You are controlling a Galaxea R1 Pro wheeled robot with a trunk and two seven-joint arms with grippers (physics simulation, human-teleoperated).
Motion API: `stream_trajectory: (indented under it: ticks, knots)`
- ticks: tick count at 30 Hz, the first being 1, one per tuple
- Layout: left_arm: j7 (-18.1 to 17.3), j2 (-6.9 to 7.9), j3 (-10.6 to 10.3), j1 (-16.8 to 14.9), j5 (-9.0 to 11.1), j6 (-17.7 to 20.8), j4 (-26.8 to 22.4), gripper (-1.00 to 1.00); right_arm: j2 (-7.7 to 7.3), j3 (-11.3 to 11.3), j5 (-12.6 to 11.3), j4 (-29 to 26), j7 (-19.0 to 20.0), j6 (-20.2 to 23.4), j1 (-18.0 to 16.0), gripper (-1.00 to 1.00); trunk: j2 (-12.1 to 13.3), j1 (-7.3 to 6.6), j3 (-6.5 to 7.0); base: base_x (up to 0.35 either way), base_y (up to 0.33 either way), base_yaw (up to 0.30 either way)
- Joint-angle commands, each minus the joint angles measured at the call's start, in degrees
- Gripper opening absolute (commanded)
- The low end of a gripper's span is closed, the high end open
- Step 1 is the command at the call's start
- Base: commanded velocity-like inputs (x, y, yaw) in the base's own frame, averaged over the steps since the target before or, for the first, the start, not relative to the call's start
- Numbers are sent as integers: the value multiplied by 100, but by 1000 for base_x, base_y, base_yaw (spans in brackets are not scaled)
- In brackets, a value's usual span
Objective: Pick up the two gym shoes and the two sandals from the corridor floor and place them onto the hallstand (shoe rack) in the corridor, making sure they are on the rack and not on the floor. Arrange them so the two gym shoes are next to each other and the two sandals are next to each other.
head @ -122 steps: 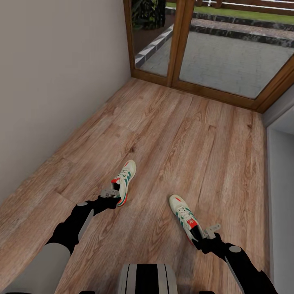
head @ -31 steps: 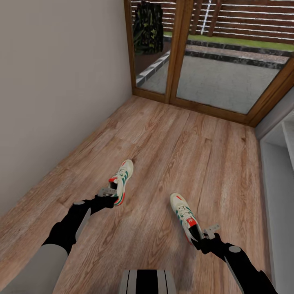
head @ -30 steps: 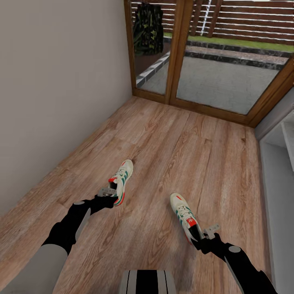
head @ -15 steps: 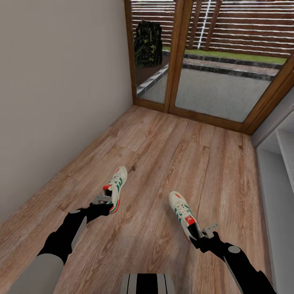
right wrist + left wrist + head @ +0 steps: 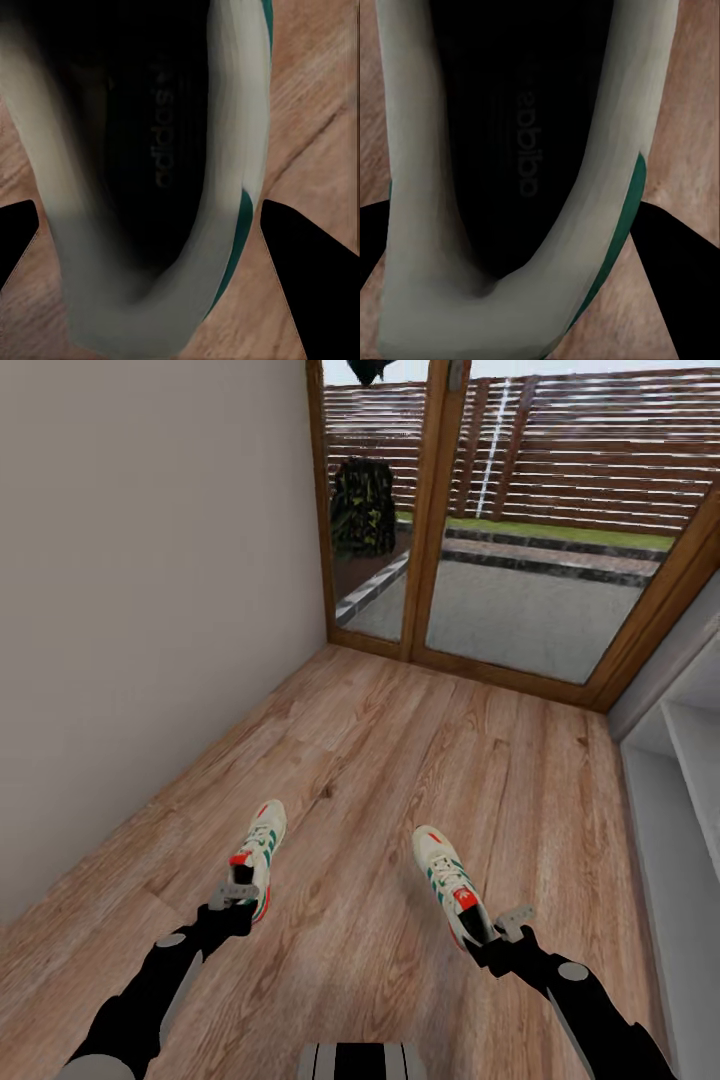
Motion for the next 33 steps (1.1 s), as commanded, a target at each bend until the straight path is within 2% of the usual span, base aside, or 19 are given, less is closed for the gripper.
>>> stream_trajectory:
  ticks: [1,6,8,9,12,16,17,20,23,24,25,26,27,33]
  knots:
    - [28,-7,118,126,15,-165,2,-100,7,-20,42,-10,42,25,-1,-100,0,-3,28,0,0,0]
    - [82,-29,337,501,22,-588,28,-100,13,-20,38,-1,41,-93,3,-100,7,-16,184,0,0,0]
    - [93,-39,412,702,19,-893,100,-100,17,-20,38,11,35,-273,6,-100,9,-21,246,0,0,0]
    - [131,-47,438,816,22,-1170,225,-100,20,-23,38,21,-7,-406,11,-100,11,-24,277,0,0,0]
    - [277,-54,454,893,24,-1551,478,-100,25,-29,34,38,-181,-508,16,-100,15,-32,371,0,0,0]
    - [535,-67,462,933,35,-2010,820,-100,34,-29,29,43,-627,-566,23,-100,59,-61,491,0,0,0]
    - [617,-79,464,942,55,-2281,1082,-100,32,-29,29,49,-861,-583,25,-100,99,-83,518,0,0,0]
    - [653,-84,474,947,59,-2609,1403,-100,34,-32,26,76,-949,-666,87,-100,219,-149,599,0,0,0]
    - [662,-74,532,966,55,-2794,1648,-100,45,-34,16,303,-983,-1027,228,-100,340,-215,680,0,0,0]
    - [663,-64,575,985,57,-2837,1749,-100,60,-35,-4,445,-1015,-1270,263,-100,380,-237,707,0,0,0]
    - [663,-58,629,1001,58,-2885,1831,-100,79,-36,-40,607,-1079,-1539,285,-100,420,-259,734,0,0,0]
    - [659,-50,743,1036,54,-3048,1937,-100,106,-37,-177,1058,-1386,-2175,318,-100,460,-281,761,0,0,0]
    - [659,-49,756,1041,52,-3076,1947,-100,112,-36,-217,1248,-1527,-2386,326,-100,500,-303,788,0,0,0]
    - [658,-47,798,1058,44,-3174,1982,-100,116,-34,-277,1864,-1884,-2971,339,-100,741,-435,950,0,0,0]
